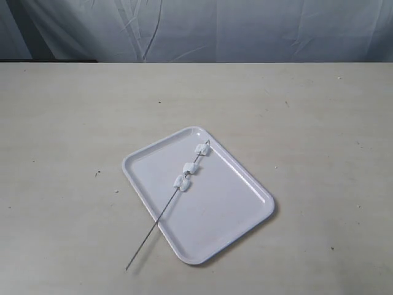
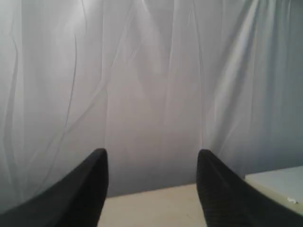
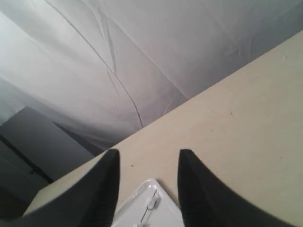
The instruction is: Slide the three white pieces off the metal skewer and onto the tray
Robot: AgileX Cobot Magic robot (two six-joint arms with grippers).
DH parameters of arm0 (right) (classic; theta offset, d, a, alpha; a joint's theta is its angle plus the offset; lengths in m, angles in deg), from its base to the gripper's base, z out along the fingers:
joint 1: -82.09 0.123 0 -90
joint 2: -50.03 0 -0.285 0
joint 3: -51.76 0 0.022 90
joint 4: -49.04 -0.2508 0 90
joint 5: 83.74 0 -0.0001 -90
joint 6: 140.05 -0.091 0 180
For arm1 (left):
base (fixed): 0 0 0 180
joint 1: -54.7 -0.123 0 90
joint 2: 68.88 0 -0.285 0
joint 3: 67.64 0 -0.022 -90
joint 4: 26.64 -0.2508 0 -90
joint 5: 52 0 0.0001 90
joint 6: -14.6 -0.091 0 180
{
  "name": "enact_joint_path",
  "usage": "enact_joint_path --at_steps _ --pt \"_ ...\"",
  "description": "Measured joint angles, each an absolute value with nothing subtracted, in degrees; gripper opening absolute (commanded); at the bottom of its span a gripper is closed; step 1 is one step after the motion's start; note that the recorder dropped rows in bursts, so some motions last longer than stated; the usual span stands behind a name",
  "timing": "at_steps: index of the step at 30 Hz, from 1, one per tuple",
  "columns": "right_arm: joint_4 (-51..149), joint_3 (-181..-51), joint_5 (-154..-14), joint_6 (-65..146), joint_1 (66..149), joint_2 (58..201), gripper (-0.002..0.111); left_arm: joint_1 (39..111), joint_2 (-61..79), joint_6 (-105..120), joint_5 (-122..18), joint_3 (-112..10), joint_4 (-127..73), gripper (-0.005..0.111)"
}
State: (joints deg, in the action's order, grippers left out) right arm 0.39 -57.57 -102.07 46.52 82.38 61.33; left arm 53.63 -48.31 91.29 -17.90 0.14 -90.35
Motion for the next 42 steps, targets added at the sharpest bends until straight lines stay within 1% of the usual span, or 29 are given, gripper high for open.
enact_joint_path --at_steps 2,3,7,10,12,15,21,25,29,37,42 --pt "0.4 -59.6 -104.1 48.4 82.4 63.4 0.039 53.6 -42.3 95.3 -16.9 -1.2 -93.6 0.054" --pt "0.4 -61.5 -105.8 50.0 82.6 65.5 0.039 53.6 -36.9 98.4 -14.9 -3.2 -97.5 0.054" --pt "0.4 -65.7 -109.3 53.7 83.5 72.4 0.039 53.6 -25.0 106.2 -9.5 -8.4 -108.6 0.059" --pt "0.5 -71.2 -115.0 59.1 83.7 83.8 0.039 53.6 -12.0 115.8 -5.3 -15.1 -122.7 0.059" --pt "0.5 -73.9 -117.3 61.0 83.7 89.4 0.039 53.9 -7.7 117.6 -3.5 -17.2 -124.8 0.059" --pt "0.7 -78.1 -119.8 62.6 83.7 97.5 0.039 56.1 -1.6 118.6 -2.9 -19.3 -126.2 0.059" --pt "0.7 -87.3 -125.0 65.6 83.7 110.9 0.039 65.8 8.4 115.0 -10.0 -22.1 -126.6 0.059" --pt "0.7 -92.3 -129.9 67.0 83.7 118.2 0.039 74.5 15.4 110.7 -19.2 -22.5 -126.6 0.059" --pt "0.8 -94.2 -131.4 68.0 83.7 122.6 0.039 82.3 22.2 109.1 -28.8 -22.5 -126.9 0.059" --pt "2.1 -94.4 -130.1 70.0 83.7 126.2 0.039 91.9 34.4 108.8 -38.3 -26.6 -126.9 0.059" --pt "2.2 -94.4 -130.1 70.6 83.7 127.3 0.039 93.7 38.1 109.5 -41.9 -30.4 -126.9 0.059"
